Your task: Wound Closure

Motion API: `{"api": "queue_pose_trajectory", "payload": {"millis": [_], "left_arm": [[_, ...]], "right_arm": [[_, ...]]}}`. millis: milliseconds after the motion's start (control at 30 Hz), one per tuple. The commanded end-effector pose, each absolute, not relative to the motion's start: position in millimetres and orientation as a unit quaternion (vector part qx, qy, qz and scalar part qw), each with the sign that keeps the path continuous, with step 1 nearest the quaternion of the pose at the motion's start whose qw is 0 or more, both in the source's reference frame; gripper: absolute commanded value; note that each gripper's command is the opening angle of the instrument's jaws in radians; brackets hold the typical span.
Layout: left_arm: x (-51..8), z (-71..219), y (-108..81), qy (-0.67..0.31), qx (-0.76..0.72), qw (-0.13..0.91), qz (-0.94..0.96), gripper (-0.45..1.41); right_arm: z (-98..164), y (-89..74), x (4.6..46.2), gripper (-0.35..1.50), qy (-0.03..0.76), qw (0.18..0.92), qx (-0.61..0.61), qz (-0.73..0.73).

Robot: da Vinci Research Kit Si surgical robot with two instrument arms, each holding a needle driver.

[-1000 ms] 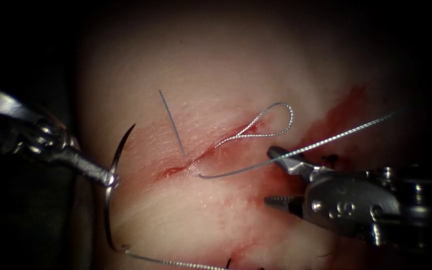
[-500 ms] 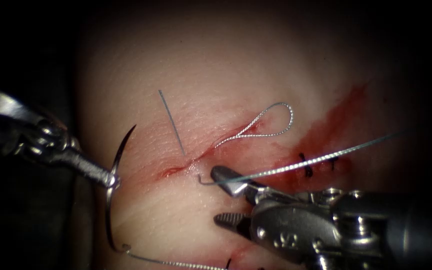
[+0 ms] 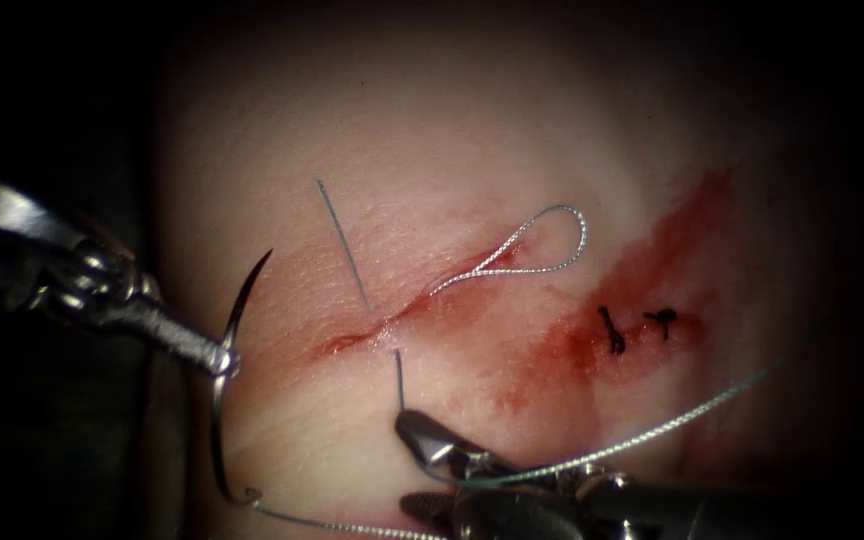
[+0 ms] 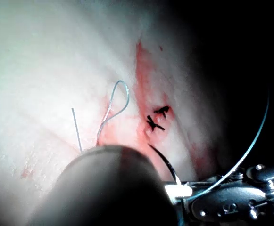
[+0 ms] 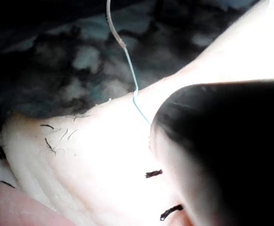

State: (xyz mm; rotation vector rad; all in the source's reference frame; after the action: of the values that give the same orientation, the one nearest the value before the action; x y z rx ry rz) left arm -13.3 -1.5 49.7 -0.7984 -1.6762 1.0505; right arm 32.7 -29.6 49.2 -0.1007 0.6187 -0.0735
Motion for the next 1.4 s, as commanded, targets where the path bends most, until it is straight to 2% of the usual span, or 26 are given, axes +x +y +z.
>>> {"api": "queue_pose_trajectory", "payload": {"millis": [33, 100, 133, 233, 267, 300, 333, 367, 467, 667, 800, 867, 900, 967, 1000, 1067, 1133, 1233, 1267, 1400], "left_arm": [[-13.8, 50.2, -1.6, -0.688, -0.328, 0.483, 0.431, -0.45], [-13.8, 50.2, -1.6, -0.688, -0.328, 0.483, 0.431, -0.45], [-13.8, 50.2, -1.6, -0.688, -0.328, 0.483, 0.431, -0.45], [-13.8, 50.2, -1.6, -0.688, -0.328, 0.483, 0.431, -0.45], [-13.9, 50.2, -1.7, -0.688, -0.328, 0.483, 0.431, -0.45], [-13.9, 50.3, -1.7, -0.687, -0.327, 0.483, 0.433, -0.45], [-13.9, 50.3, -1.8, -0.687, -0.327, 0.484, 0.434, -0.45], [-13.9, 50.4, -1.8, -0.686, -0.326, 0.484, 0.435, -0.45], [-14.0, 50.4, -1.8, -0.686, -0.326, 0.484, 0.435, -0.45], [-14.0, 50.4, -1.9, -0.685, -0.326, 0.484, 0.435, -0.45], [-14.1, 50.5, -1.9, -0.685, -0.326, 0.484, 0.436, -0.45], [-14.1, 50.5, -1.9, -0.685, -0.326, 0.484, 0.436, -0.45], [-14.1, 50.5, -1.9, -0.685, -0.326, 0.484, 0.436, -0.45], [-14.1, 50.5, -1.9, -0.685, -0.326, 0.484, 0.436, -0.45], [-14.1, 50.5, -1.9, -0.685, -0.326, 0.484, 0.436, -0.45], [-14.1, 50.5, -1.9, -0.685, -0.326, 0.484, 0.436, -0.45], [-14.1, 50.5, -1.9, -0.685, -0.326, 0.484, 0.436, -0.45], [-14.1, 50.5, -1.9, -0.685, -0.326, 0.484, 0.436, -0.45], [-14.1, 50.5, -1.9, -0.685, -0.326, 0.484, 0.436, -0.45], [-14.1, 50.5, -1.9, -0.685, -0.326, 0.484, 0.436, -0.45]], "right_arm": [[50.1, -29.2, 32.6, 1.00, 0.304, 0.951, -0.051, -0.034], [50.4, -28.6, 32.2, 1.06, 0.303, 0.951, -0.050, -0.030], [50.4, -28.2, 32.1, 1.01, 0.302, 0.952, -0.049, -0.029], [50.1, -26.8, 32.2, 0.69, 0.311, 0.949, -0.057, -0.019], [49.9, -26.4, 32.1, 0.69, 0.310, 0.949, -0.064, -0.009], [49.7, -26.1, 32.1, 0.80, 0.307, 0.949, -0.073, 0.012], [49.6, -25.8, 31.8, 0.98, 0.298, 0.949, -0.091, 0.038], [49.6, -25.6, 31.6, 1.06, 0.289, 0.950, -0.106, 0.048], [49.8, -25.8, 30.6, 0.98, 0.278, 0.952, -0.111, 0.059], [51.0, -28.8, 29.0, 0.86, 0.233, 0.972, -0.037, 0.013], [51.5, -31.3, 30.0, 0.75, 0.236, 0.971, -0.004, -0.047], [51.3, -31.9, 31.6, 0.81, 0.263, 0.963, 0.011, -0.065], [51.0, -32.1, 32.4, 0.69, 0.279, 0.957, 0.016, -0.072], [50.0, -32.2, 34.2, 0.01, 0.317, 0.945, 0.018, -0.079], [49.1, -31.8, 35.7, -0.15, 0.339, 0.937, 0.003, -0.080], [47.6, -30.3, 37.6, -0.11, 0.356, 0.929, -0.056, -0.084], [46.7, -28.9, 38.2, 0.01, 0.366, 0.922, -0.095, -0.088], [45.5, -26.7, 38.1, -0.20, 0.354, 0.918, -0.138, -0.112], [45.4, -26.3, 37.9, -0.15, 0.350, 0.918, -0.143, -0.119], [45.3, -24.4, 36.8, 0.43, 0.327, 0.921, -0.165, -0.135]]}}
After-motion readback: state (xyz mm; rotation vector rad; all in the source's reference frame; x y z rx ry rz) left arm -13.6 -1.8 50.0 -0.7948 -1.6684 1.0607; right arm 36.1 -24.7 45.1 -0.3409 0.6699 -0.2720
